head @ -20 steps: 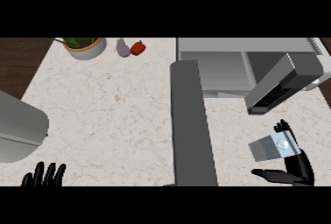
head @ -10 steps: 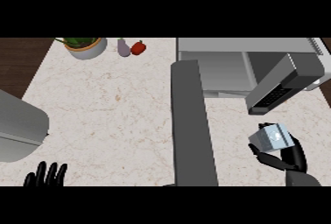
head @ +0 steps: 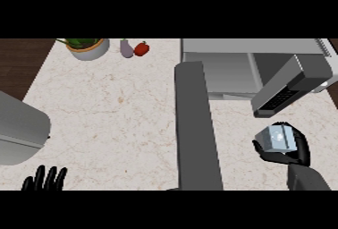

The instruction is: Pick up the milk, place it into the microwave and close the microwave

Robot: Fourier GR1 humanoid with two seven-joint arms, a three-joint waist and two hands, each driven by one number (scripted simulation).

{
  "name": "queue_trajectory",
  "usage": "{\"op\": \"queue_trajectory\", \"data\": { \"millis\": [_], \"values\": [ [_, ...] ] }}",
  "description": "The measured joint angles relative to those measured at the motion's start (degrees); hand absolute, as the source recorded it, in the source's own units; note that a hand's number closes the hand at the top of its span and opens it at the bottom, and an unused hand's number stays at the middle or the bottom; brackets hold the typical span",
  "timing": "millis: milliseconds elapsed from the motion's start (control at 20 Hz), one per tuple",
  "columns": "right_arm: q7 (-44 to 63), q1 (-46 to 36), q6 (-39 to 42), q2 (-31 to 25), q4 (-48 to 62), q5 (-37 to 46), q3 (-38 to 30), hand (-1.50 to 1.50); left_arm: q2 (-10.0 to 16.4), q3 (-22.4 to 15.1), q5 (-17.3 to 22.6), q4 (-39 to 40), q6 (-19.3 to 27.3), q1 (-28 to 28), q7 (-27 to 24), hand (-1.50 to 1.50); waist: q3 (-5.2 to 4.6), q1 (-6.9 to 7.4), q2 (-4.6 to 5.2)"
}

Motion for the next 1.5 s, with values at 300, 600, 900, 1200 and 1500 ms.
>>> {"op": "queue_trajectory", "data": {
  "millis": [300,600,900,1200,1500],
  "values": [
    [-0.23,-4.88,-4.15,5.28,1.99,-0.85,-1.06,1.50,0.21,-0.66,0.03,-1.14,-0.25,0.33,0.64,-1.50,0.05,0.58,0.18],
    [-1.22,-6.67,-7.35,7.67,3.41,-1.08,-1.88,1.50,0.24,-0.87,0.10,-0.76,-0.97,1.46,-0.82,-1.50,0.03,0.48,0.15],
    [-0.43,-4.24,-9.07,9.76,-2.32,-0.89,-0.10,1.50,1.35,0.59,1.79,-1.51,-2.18,2.76,-1.04,-1.50,-0.06,-0.33,-0.16],
    [3.87,3.73,-8.84,10.56,-16.40,-0.92,3.68,1.50,1.71,-0.15,1.79,-1.87,-3.29,4.21,-1.27,-1.50,-0.14,-1.18,-0.46],
    [13.00,15.22,-7.46,12.22,-36.04,-1.03,9.91,1.50,0.47,-2.22,0.14,-3.30,-1.94,5.31,-1.11,-1.50,-0.17,-1.52,-0.55]
  ]
}}
